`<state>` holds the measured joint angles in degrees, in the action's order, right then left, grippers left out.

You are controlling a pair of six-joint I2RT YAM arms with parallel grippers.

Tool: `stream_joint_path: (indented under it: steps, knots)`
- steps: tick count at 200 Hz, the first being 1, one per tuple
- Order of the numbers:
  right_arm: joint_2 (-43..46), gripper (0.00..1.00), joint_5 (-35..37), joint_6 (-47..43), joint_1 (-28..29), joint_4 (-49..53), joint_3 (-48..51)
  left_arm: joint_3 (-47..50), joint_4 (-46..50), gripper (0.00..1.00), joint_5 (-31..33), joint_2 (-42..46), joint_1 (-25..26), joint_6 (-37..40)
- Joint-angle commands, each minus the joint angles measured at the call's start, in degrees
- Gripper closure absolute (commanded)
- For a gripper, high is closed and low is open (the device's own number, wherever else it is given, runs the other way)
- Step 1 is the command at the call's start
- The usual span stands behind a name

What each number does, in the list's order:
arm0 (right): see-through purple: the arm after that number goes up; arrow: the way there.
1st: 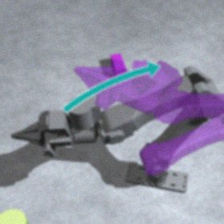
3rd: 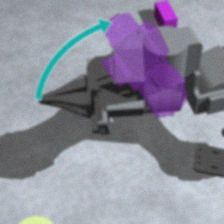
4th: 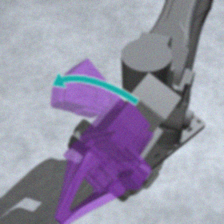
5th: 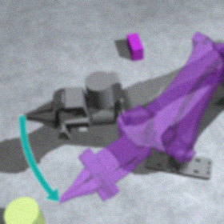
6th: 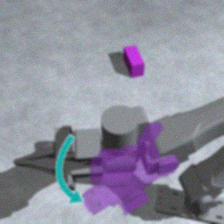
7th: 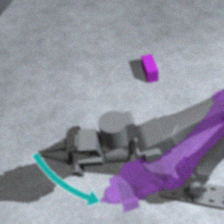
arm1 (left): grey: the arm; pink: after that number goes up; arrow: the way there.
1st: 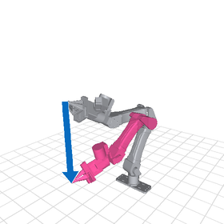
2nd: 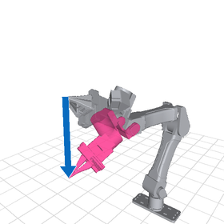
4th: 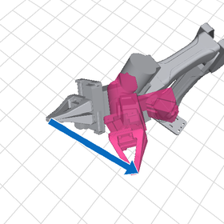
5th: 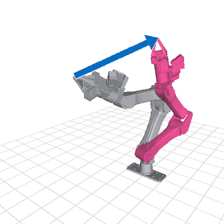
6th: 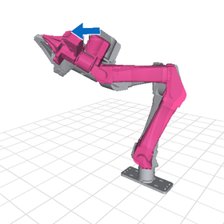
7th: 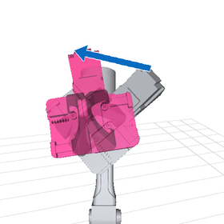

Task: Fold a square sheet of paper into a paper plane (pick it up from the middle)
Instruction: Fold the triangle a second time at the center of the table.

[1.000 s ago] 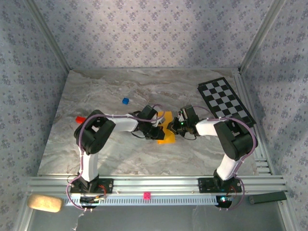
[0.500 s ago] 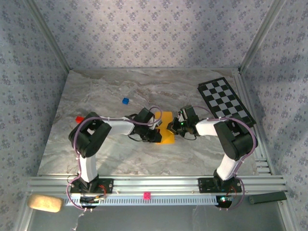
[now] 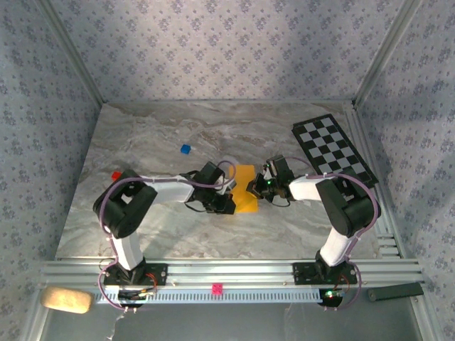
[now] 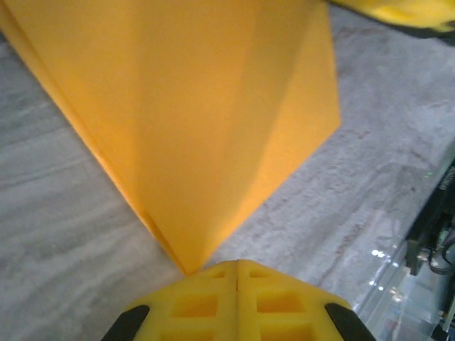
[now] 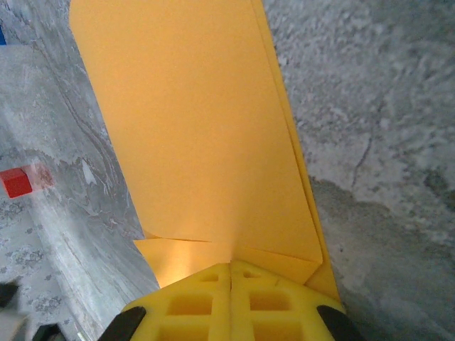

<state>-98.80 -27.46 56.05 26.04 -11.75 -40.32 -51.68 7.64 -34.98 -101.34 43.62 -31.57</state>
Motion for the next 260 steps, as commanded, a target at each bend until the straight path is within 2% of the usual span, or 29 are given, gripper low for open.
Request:
stream_joint_path:
  steps: [1, 56, 111, 156, 205, 233, 260]
  knots:
    - [-0.6, 0.98, 3.9, -1.3, 0.0, 7.0, 1.4, -0.8, -3.5, 0.95, -1.8, 4.7, -0.8, -1.0]
    - [-1.4, 0.98, 3.7, -1.0, 0.1, 6.4, 1.2, -8.7, -3.6, 0.98, -3.2, -3.2, -2.3, -1.1]
    - [-1.4, 0.97, 3.3, -1.0, 0.1, 6.1, 0.6, -10.9, 1.1, 1.00, 0.6, -10.3, -2.2, 1.3]
    - [0.4, 0.96, 2.5, -2.2, 0.1, 5.8, -0.9, -6.4, 2.8, 1.00, 3.9, -10.6, -1.8, 3.3]
    - [6.3, 0.94, 0.3, -5.5, 0.6, 7.0, -3.6, -6.2, 3.5, 1.00, 5.0, -10.4, -1.8, 4.2]
    - [3.8, 0.94, -2.4, -4.3, 1.7, 5.1, -3.4, -7.1, 3.8, 1.00, 5.1, -10.7, -1.8, 4.2]
    - [-0.2, 0.95, -1.2, -2.5, 1.4, 5.1, -1.7, -7.2, 4.1, 1.00, 5.5, -10.5, -1.8, 4.4]
